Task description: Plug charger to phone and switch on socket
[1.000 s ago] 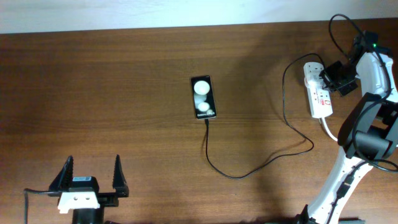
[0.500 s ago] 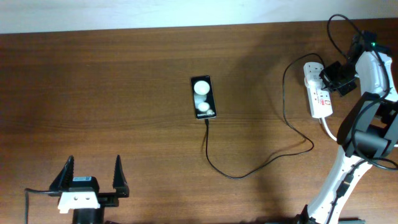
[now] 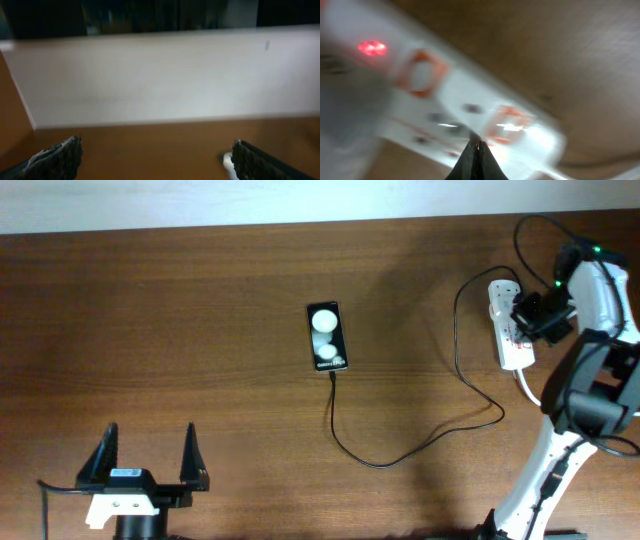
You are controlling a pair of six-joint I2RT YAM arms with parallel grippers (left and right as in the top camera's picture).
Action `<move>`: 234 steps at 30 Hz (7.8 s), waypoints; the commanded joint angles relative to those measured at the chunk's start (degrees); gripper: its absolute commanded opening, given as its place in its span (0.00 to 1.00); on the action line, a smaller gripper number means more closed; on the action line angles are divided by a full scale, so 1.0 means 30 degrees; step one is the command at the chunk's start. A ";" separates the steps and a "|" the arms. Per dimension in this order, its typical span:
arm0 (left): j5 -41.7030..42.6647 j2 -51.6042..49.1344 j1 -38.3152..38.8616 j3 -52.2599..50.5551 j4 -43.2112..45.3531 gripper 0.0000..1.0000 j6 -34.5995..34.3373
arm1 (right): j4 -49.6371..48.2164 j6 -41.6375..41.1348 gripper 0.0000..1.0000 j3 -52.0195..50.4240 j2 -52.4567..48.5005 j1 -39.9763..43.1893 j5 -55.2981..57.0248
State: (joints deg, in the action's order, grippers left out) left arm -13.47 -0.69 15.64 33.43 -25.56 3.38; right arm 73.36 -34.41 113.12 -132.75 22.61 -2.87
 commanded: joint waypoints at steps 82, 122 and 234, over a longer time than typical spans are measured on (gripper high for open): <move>0.3213 -0.0029 -0.4554 -1.0965 0.6994 0.99 0.0918 | 0.7978 0.3162 0.99 -0.0168 2.4203 0.0954 0.1683; 0.3213 -0.0029 -0.4561 -1.0965 0.6987 0.99 0.0918 | -2.2833 0.9471 0.99 -3.7528 4.4187 -0.6841 -0.0015; 0.3213 -0.0029 -0.4554 -1.0965 0.6994 0.99 0.0918 | -2.3030 1.1264 0.99 -3.7601 4.4180 -0.7053 0.0182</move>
